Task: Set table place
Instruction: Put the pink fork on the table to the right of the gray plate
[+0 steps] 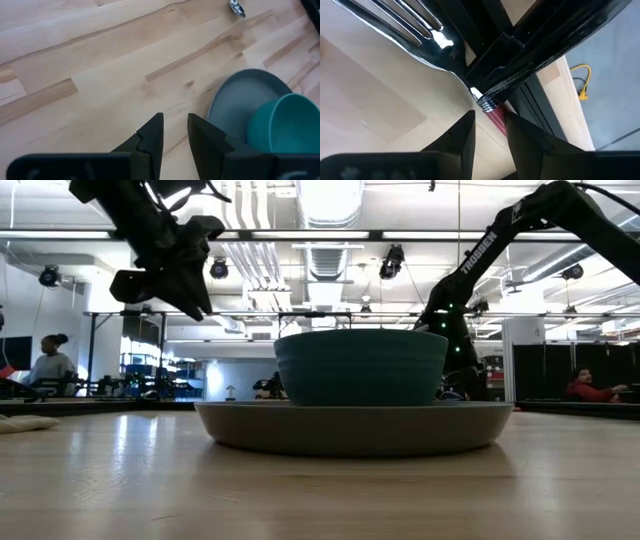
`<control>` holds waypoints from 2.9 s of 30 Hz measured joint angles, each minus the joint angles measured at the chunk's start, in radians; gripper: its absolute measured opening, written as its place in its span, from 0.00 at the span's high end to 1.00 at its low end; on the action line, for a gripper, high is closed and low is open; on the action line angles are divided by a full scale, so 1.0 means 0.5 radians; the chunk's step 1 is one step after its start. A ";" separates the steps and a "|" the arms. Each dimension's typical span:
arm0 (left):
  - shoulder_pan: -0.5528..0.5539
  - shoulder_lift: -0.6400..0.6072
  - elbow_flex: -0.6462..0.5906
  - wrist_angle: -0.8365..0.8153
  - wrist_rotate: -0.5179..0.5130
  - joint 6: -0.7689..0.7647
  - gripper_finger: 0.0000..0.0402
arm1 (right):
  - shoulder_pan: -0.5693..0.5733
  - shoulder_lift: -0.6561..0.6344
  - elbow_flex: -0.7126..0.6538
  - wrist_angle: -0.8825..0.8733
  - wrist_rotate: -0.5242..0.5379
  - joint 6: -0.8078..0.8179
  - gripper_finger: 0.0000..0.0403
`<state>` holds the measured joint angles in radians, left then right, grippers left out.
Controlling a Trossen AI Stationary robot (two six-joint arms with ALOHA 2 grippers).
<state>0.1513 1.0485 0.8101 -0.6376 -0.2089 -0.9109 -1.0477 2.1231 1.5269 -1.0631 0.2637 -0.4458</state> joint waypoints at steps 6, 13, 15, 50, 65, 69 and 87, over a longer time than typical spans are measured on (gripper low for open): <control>0.000 0.000 -0.017 0.001 -0.001 -0.050 0.82 | 0.001 0.008 -0.001 0.004 0.029 -0.007 0.75; 0.000 0.000 -0.021 0.002 -0.005 -0.052 0.82 | 0.026 0.001 -0.001 -0.004 0.035 0.001 0.76; 0.000 0.000 -0.026 0.001 -0.012 -0.052 0.82 | 0.027 0.003 0.002 -0.006 0.000 0.024 0.76; -0.002 -0.035 -0.018 0.001 -0.009 0.166 0.82 | 0.436 -0.056 -0.238 -0.300 -0.466 0.858 0.84; -0.004 -0.083 -0.028 0.002 0.091 0.381 0.82 | 0.623 -0.561 -0.557 -0.300 -0.705 1.643 0.92; -0.006 -0.103 -0.033 -0.001 0.106 0.448 0.82 | 0.768 -0.810 -0.779 -0.267 -0.772 1.969 0.92; -0.199 -0.169 -0.064 -0.005 0.137 0.526 0.82 | 1.817 -1.376 -1.425 0.375 -0.952 3.531 0.93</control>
<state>0.0519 0.9638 0.7780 -0.6399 -0.1406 -0.6479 -0.1391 1.4349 0.8144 -0.8755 -0.2125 1.3199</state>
